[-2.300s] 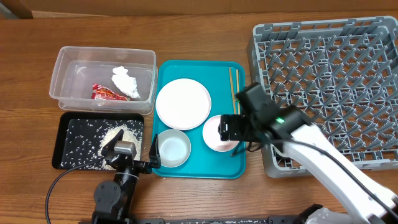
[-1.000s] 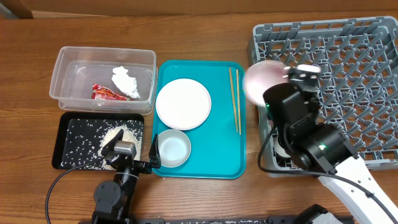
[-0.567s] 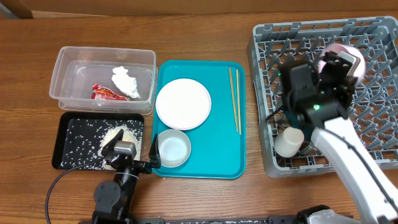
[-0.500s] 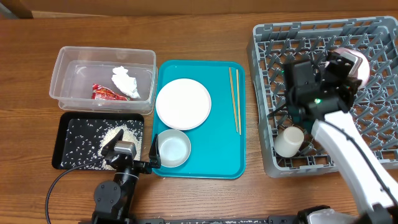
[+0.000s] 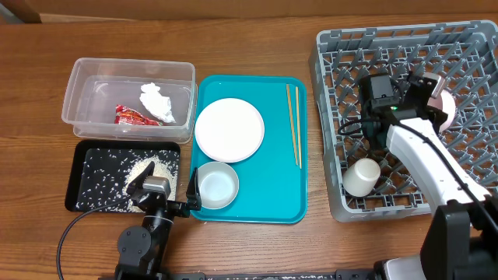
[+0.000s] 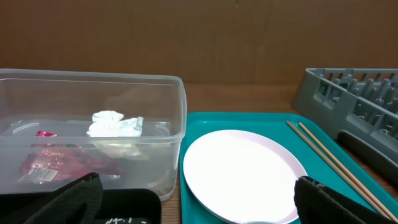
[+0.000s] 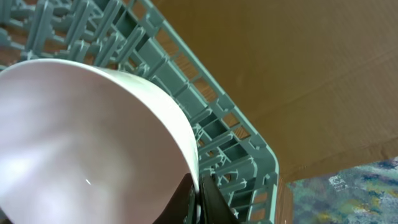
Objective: Sort waste into correct bins and load items into the dishwasher
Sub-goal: 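Lift the pink bowl and carry it into the dish rack, then release the pink bowl in the rack and reach toward the white bowl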
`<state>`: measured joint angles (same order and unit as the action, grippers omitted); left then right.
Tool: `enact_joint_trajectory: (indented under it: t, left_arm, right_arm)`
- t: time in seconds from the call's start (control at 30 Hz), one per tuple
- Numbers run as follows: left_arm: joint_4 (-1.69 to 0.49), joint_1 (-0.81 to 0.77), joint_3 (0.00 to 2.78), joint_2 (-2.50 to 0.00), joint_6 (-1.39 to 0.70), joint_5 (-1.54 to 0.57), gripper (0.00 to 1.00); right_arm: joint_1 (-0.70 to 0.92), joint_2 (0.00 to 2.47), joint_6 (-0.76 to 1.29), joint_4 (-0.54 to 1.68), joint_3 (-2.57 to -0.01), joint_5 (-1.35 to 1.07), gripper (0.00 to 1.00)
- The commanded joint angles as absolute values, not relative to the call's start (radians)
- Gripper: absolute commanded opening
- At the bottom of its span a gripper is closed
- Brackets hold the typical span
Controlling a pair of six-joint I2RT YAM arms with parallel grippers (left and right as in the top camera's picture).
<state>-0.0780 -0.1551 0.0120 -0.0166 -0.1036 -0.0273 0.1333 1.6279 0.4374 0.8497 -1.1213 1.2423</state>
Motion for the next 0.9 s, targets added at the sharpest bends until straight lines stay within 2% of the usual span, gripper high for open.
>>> enact_joint_trajectory:
  t: [0.0, 0.2, 0.47, 0.67, 0.8, 0.87]
  left_arm:
    - [-0.074, -0.148, 0.005, -0.005, -0.093, -0.042, 1.0]
    - [-0.074, -0.148, 0.005, -0.005, -0.093, -0.042, 1.0]
    - [-0.074, -0.148, 0.005, -0.005, -0.093, -0.042, 1.0]
    - [-0.074, -0.148, 0.005, -0.005, -0.093, -0.042, 1.0]
    - [-0.074, -0.148, 0.005, -0.005, -0.093, -0.042, 1.0]
    - [-0.074, -0.148, 0.005, -0.005, -0.093, -0.042, 1.0]
  right_arm:
    - [0.139, 1.644, 0.441, 0.848, -1.106, 1.231, 0.04]
    - [0.211, 1.644, 0.441, 0.895, -1.106, 1.153, 0.04]
    - [0.311, 1.644, 0.442, 0.955, -1.106, 1.169, 0.05]
    - [0.378, 1.637, 0.489, 1.013, -1.123, 1.155, 0.27]
    - [0.461, 1.609, 0.505, 1.017, -1.192, 1.007, 0.44]
    - [0.514, 1.597, 0.493, 1.019, -1.247, 0.897, 0.49]
